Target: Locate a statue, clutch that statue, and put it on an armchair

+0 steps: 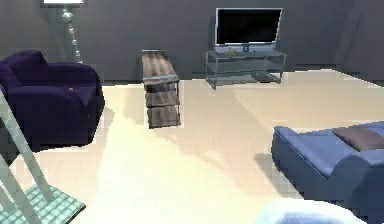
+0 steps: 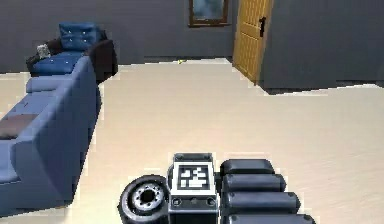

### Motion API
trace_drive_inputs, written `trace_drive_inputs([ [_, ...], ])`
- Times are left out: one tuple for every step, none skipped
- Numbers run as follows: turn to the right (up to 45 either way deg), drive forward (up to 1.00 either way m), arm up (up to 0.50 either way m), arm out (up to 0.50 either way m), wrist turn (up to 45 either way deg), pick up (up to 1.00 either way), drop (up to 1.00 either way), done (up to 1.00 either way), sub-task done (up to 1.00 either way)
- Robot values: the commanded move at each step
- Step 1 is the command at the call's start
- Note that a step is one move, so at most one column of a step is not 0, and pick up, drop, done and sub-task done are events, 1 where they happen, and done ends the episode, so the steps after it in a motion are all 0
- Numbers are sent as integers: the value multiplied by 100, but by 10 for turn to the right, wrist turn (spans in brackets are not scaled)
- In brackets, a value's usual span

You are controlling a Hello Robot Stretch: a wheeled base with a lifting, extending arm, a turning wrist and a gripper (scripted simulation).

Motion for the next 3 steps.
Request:
trace_drive_inputs([
  [450, 0, 0, 0, 0, 0, 0, 0, 0],
  [450, 0, 0, 0, 0, 0, 0, 0, 0],
  [300, 0, 0, 0, 0, 0, 0, 0, 0],
])
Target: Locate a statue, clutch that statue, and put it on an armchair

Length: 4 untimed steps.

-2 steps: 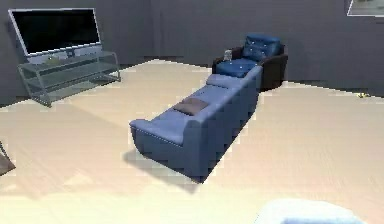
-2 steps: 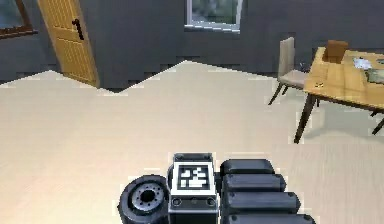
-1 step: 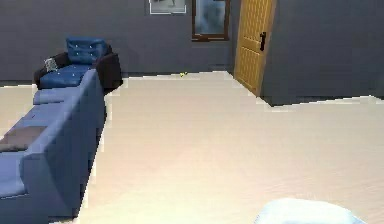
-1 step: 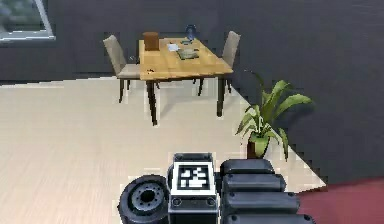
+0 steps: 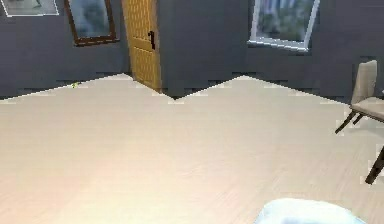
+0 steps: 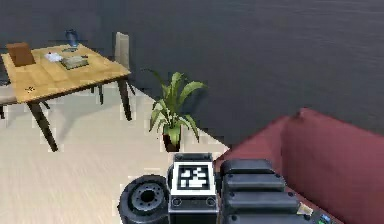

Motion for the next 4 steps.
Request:
trace_drive_inputs([
  [450, 0, 0, 0, 0, 0, 0, 0, 0],
  [450, 0, 0, 0, 0, 0, 0, 0, 0],
  [450, 0, 0, 0, 0, 0, 0, 0, 0],
  [240, 0, 0, 0, 0, 0, 0, 0, 0],
])
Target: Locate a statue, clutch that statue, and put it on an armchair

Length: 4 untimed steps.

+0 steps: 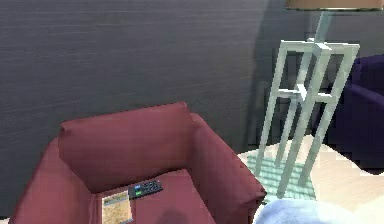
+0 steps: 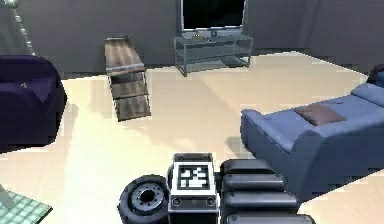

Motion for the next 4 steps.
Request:
trace_drive_inputs([
  [0, 25, 0, 0, 0, 0, 0, 0, 0],
  [-450, 0, 0, 0, 0, 0, 0, 0, 0],
  [-450, 0, 0, 0, 0, 0, 0, 0, 0],
  [-300, 0, 0, 0, 0, 0, 0, 0, 0],
])
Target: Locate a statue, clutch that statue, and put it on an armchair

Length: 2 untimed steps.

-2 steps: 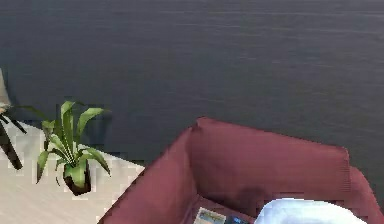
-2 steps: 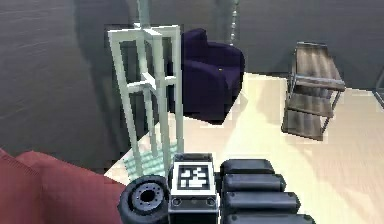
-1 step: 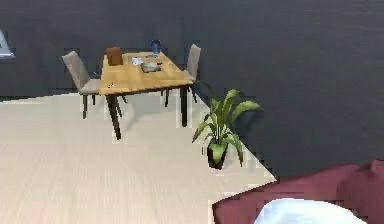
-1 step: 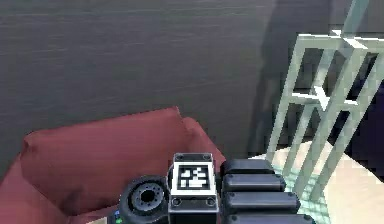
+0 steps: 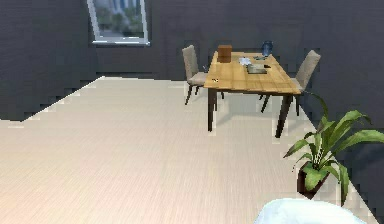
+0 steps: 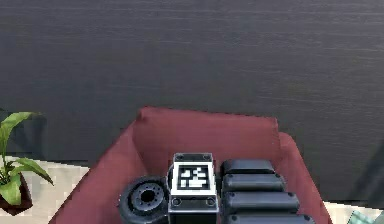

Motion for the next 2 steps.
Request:
trace_drive_inputs([
  [0, 0, 0, 32, 0, 0, 0, 0, 0],
  [0, 0, 0, 0, 450, 0, 0, 0, 0],
])
